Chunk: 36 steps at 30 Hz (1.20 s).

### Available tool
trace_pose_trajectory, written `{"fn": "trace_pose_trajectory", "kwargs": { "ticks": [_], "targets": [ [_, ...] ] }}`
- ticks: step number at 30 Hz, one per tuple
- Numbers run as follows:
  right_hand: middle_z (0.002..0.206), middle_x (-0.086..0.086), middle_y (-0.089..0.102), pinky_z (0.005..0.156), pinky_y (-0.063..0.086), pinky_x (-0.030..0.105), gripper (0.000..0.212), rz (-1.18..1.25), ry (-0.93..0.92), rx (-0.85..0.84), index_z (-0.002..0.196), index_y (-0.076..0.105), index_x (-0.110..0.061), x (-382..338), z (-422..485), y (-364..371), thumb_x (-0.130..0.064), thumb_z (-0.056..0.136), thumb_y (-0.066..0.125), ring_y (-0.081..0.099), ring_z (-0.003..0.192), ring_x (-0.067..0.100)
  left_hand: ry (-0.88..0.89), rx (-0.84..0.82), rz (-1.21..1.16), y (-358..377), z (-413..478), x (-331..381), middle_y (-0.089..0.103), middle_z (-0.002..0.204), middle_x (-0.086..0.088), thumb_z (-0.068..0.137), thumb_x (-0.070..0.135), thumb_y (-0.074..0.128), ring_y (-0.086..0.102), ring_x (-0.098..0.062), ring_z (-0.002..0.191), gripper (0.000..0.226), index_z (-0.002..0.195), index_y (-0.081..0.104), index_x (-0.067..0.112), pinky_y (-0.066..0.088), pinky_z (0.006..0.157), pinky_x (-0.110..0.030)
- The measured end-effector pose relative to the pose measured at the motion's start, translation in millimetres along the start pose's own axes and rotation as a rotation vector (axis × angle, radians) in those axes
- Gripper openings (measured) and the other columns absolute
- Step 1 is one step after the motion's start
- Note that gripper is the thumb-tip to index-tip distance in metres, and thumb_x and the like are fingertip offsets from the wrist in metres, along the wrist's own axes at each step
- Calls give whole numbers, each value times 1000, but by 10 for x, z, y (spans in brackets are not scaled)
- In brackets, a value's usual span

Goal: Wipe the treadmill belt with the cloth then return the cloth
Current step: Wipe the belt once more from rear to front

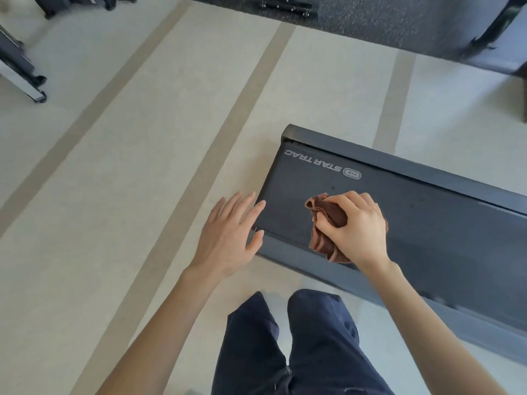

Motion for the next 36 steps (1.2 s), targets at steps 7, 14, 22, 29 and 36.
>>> {"fn": "trace_pose_trajectory", "kwargs": {
  "ticks": [7, 14, 22, 29, 36],
  "targets": [
    [87, -6, 64, 71, 42, 31, 38, 20, 101, 28, 91, 70, -23, -424, 203, 227, -52, 77, 50, 53, 83, 21, 54, 1, -37, -155, 110, -614, 44, 145, -4, 91, 41, 30, 35, -26, 136, 56, 139, 46, 18, 28, 112, -44],
    [81, -4, 63, 69, 41, 31, 34, -42, 97, 63, 87, 70, -20, -661, 728, 655, -48, 78, 53, 53, 78, 25, 190, -100, -2, -58, 714, -1228, 46, 143, -6, 90, 40, 31, 39, -27, 134, 55, 136, 49, 17, 30, 111, -46],
    [79, -3, 62, 67, 42, 34, 35, -83, 161, 52, 86, 70, -19, -922, 1562, 1156, -47, 78, 52, 52, 75, 26, 310, -163, 62, -298, 1517, -1875, 47, 143, -7, 90, 40, 31, 40, -27, 134, 56, 136, 50, 17, 31, 110, -46],
    [79, -4, 62, 66, 45, 36, 29, -82, 187, 54, 85, 69, -19, -1251, 2152, 1367, -43, 77, 55, 52, 74, 25, 386, -197, 40, -309, 2015, -2325, 46, 144, -7, 90, 40, 37, 39, -27, 135, 54, 137, 49, 18, 29, 111, -46],
    [79, -4, 62, 69, 44, 35, 33, -101, 339, 109, 87, 70, -19, -1516, 2694, 1657, -46, 78, 52, 52, 76, 23, 574, -199, 47, -432, 2652, -2792, 51, 139, -9, 88, 42, 31, 44, -28, 131, 56, 133, 54, 16, 34, 108, -48]
  ]
}}
Point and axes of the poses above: each hand's wrist, its own z-axis towards the middle knuckle, its own y-axis out of the palm, x = y × z, the point moved 10 cm from there along z, towards the middle knuckle
